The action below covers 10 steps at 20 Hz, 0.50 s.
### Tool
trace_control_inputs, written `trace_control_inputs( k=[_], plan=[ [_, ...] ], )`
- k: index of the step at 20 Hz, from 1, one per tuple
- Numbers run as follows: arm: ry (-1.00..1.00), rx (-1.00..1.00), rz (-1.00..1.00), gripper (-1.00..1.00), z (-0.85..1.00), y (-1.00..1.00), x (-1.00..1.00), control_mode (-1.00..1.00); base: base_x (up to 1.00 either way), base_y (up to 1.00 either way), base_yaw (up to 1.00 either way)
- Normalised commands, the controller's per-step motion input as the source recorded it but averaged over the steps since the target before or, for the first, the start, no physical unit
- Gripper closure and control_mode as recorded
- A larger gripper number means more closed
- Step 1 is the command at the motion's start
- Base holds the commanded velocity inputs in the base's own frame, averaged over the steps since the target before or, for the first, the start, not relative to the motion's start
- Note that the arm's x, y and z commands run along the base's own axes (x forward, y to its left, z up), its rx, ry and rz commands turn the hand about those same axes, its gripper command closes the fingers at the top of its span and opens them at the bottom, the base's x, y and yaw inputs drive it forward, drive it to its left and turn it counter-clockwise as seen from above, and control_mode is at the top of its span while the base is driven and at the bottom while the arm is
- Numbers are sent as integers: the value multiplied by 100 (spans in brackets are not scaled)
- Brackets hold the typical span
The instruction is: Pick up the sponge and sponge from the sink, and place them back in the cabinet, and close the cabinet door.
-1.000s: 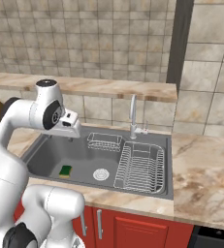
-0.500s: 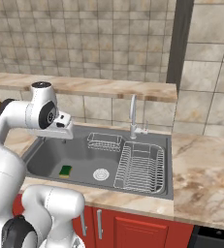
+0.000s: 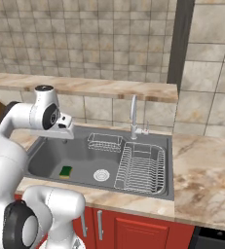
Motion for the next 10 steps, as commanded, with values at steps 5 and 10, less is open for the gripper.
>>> trace_control_inputs(
  k=[5,10],
  plan=[
    [3,0,0,-100,-27,18,24,-100,0,0,0],
    [3,0,0,-100,-24,16,18,-100,0,0,0]
  ],
)
